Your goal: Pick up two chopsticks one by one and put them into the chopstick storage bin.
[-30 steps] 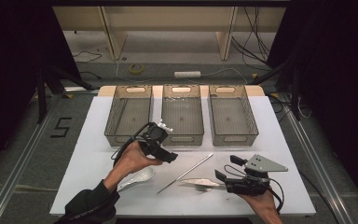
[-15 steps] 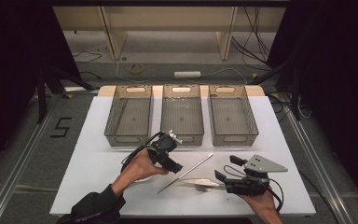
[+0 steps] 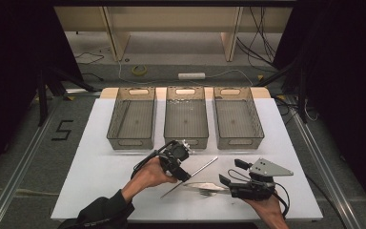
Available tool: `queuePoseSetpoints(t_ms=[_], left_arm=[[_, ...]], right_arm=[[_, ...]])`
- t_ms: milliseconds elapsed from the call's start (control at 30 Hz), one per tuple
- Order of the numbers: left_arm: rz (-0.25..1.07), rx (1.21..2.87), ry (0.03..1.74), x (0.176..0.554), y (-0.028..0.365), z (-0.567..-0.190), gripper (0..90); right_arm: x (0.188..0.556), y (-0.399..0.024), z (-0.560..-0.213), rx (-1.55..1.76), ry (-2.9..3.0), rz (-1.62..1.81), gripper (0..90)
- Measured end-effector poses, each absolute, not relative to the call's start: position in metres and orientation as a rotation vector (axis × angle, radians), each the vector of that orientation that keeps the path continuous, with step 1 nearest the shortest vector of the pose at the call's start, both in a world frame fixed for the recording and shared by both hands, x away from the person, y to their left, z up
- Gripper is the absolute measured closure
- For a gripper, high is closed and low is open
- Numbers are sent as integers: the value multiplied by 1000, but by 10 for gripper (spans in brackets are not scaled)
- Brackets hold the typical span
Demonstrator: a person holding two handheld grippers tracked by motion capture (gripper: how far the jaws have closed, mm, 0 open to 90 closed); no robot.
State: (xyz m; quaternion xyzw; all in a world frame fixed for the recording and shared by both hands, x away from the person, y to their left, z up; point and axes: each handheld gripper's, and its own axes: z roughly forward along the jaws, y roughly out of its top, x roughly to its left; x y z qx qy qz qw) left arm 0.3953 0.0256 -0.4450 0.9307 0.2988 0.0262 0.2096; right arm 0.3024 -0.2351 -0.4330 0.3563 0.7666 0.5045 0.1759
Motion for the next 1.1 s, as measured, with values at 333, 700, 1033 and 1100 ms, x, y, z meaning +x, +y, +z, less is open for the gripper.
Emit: queuePoseSetpoints(t_ms=[333,700,1033,1100], left_arm=[[57,2639,788,393,15,-451,513],[24,2667,773,394,9,-457,641],[29,2684,778,395,7,-461,714],[28,2681,782,394,7,-461,717]], right_arm=[[302,-235,-433,1007,2171,1425,218],[302,-234,-433,1001,2175,1427,218],[302,-234,-433,997,2177,1424,218],[302,-234,-433,997,2179,1424,218]])
